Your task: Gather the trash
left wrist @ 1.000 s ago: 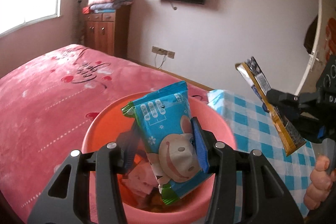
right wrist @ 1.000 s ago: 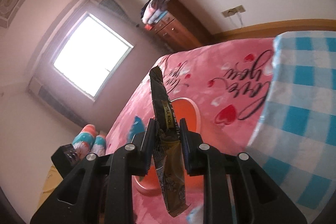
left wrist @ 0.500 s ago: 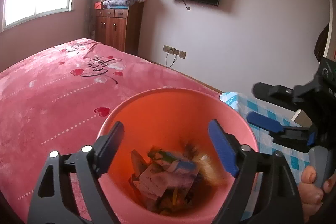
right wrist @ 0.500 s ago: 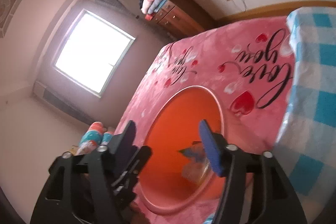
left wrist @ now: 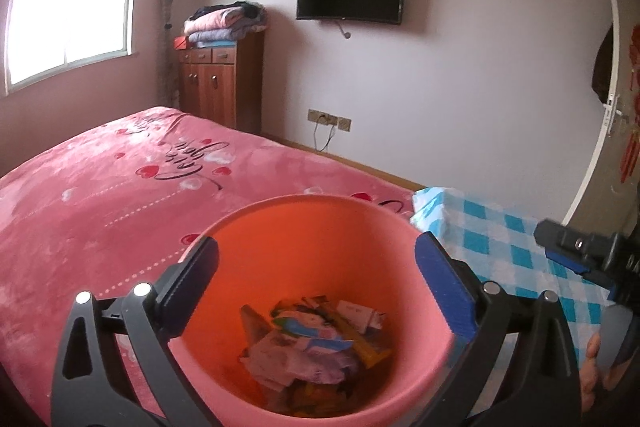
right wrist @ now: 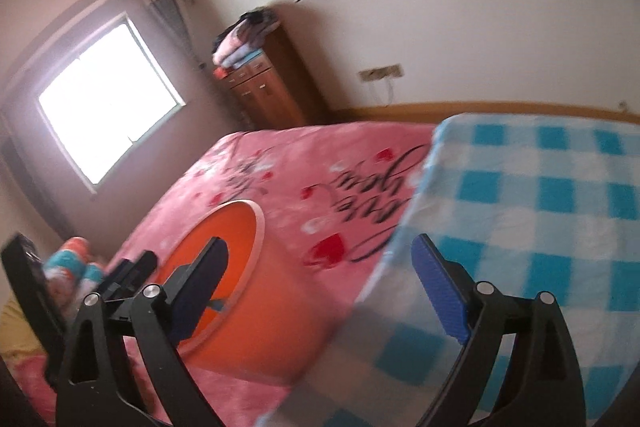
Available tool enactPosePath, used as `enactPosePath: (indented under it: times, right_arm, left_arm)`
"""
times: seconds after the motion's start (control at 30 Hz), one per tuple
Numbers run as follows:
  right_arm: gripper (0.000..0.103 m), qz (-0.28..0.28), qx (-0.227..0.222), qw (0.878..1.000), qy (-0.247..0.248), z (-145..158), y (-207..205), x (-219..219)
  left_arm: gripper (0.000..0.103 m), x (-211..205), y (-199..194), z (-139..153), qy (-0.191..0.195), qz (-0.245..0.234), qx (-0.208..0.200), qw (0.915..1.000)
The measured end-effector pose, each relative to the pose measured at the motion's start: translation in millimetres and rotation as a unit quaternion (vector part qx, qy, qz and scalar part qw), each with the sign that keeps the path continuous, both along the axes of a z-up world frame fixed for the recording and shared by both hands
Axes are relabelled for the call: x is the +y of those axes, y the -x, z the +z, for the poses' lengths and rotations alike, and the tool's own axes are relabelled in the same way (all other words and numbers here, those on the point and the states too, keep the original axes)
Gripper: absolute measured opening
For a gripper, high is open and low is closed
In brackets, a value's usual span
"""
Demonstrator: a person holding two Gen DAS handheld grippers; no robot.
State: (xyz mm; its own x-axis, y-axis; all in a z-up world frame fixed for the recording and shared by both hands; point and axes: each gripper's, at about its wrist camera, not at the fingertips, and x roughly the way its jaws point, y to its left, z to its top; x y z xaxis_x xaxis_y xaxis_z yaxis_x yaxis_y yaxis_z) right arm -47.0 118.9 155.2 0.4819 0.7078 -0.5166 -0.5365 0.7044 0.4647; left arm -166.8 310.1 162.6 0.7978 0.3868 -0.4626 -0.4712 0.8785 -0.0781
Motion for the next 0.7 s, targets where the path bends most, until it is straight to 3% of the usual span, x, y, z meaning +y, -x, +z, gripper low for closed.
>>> enactPosePath:
  times: [0.33, 0.7]
  right_arm:
    - [0.097, -0.088, -0.077, 0.991, 0.057, 1.1, 18.1, -65.7]
    - [0.098, -0.196, -0.1, 0.969, 0.112, 1.9, 36.5, -140.2]
  left_arm:
    - [0.099, -62.9, -18.6, 5.7, -0.025, -0.042, -0.011, 0.9987]
    - [0.099, -127.0, -32.8, 5.2, -0.015, -0.111, -0.026, 0.9934]
